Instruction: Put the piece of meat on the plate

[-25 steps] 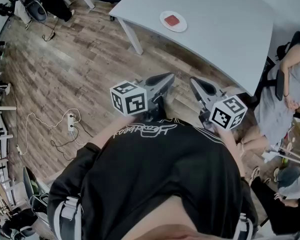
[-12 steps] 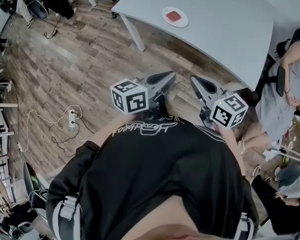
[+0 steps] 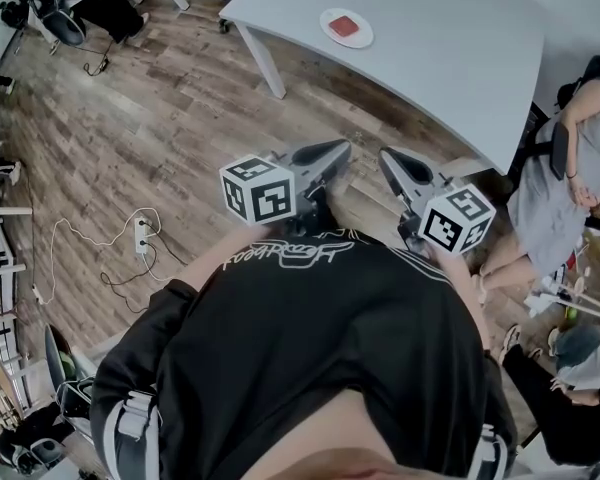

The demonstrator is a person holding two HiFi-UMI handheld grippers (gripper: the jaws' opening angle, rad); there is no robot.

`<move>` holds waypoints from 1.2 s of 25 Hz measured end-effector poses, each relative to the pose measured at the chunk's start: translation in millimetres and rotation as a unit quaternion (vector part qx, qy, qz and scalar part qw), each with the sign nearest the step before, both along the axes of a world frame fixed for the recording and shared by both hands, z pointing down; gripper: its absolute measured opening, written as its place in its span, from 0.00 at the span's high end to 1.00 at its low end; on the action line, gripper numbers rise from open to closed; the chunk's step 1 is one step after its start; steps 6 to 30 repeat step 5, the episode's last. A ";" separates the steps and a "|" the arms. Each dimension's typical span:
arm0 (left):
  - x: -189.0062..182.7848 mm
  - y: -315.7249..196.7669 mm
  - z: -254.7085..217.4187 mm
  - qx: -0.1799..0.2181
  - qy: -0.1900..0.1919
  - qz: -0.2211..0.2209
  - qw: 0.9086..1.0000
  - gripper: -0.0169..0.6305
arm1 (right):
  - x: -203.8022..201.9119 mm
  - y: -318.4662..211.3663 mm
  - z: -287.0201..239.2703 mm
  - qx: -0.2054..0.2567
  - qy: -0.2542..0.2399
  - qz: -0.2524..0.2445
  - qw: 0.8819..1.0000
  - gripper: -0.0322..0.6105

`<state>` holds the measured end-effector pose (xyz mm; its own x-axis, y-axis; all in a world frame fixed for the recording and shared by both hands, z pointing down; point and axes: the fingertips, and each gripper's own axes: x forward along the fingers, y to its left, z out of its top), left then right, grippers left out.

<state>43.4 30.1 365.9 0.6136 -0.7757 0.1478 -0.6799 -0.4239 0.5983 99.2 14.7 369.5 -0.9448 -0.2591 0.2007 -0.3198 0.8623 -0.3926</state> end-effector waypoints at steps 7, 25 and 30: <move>3.5 1.2 -2.3 0.003 -0.001 -0.002 1.000 0.96 | 5.0 2.7 -1.2 0.000 0.001 0.001 1.000 0.93; 3.5 1.2 -2.3 0.003 -0.001 -0.002 1.000 0.96 | 5.0 2.7 -1.2 0.000 0.001 0.001 1.000 0.93; 3.5 1.2 -2.3 0.003 -0.001 -0.002 1.000 0.96 | 5.0 2.7 -1.2 0.000 0.001 0.001 1.000 0.93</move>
